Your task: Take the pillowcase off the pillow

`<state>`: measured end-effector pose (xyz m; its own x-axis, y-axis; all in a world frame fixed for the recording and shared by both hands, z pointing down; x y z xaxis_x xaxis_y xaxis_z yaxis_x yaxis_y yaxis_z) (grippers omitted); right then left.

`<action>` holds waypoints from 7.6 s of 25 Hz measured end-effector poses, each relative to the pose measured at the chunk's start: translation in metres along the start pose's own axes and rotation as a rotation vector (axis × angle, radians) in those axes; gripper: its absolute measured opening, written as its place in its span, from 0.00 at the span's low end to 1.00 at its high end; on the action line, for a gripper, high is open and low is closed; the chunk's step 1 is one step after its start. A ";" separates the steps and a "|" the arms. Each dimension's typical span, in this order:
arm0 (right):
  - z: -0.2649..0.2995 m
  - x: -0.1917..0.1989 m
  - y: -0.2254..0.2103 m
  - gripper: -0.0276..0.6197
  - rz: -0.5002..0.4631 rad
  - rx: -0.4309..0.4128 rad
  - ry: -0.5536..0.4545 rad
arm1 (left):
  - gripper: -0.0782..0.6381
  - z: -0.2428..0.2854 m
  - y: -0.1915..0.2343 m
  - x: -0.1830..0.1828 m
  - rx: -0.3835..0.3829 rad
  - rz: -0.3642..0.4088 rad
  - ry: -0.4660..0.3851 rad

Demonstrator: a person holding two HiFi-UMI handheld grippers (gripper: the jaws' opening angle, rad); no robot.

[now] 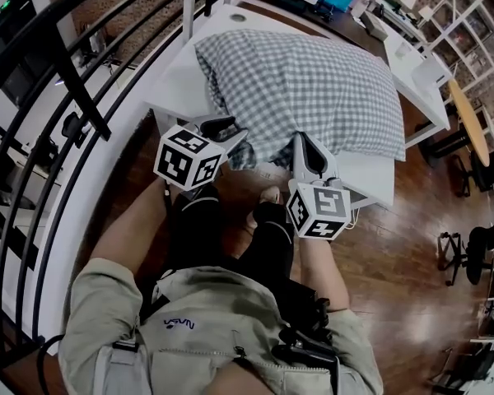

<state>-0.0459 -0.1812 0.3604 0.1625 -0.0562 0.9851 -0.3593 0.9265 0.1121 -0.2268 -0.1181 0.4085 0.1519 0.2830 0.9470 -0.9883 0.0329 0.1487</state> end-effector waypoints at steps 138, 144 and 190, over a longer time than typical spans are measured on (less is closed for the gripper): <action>-0.003 0.019 -0.004 0.06 -0.237 0.068 0.200 | 0.14 -0.039 -0.035 -0.012 -0.264 0.394 -0.196; -0.022 0.001 -0.049 0.05 -0.359 0.218 0.247 | 0.14 -0.056 -0.002 -0.059 -0.301 0.326 -0.285; 0.177 -0.122 -0.075 0.38 -0.417 -0.235 0.377 | 0.14 0.048 -0.003 -0.080 -0.062 0.358 -0.153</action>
<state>-0.2013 -0.3097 0.2550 0.5754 -0.3364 0.7455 0.0100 0.9143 0.4049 -0.2357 -0.1872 0.3463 -0.2071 0.1412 0.9681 -0.9772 0.0174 -0.2116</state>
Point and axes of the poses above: the fingertips, and each gripper's own axes: z forward along the fingers, y to its left, x out of its underside, the point moved 7 cm from there along -z, backward along the fingers, and after that the axes turned 14 degrees about -x, right-handed, at the moved point
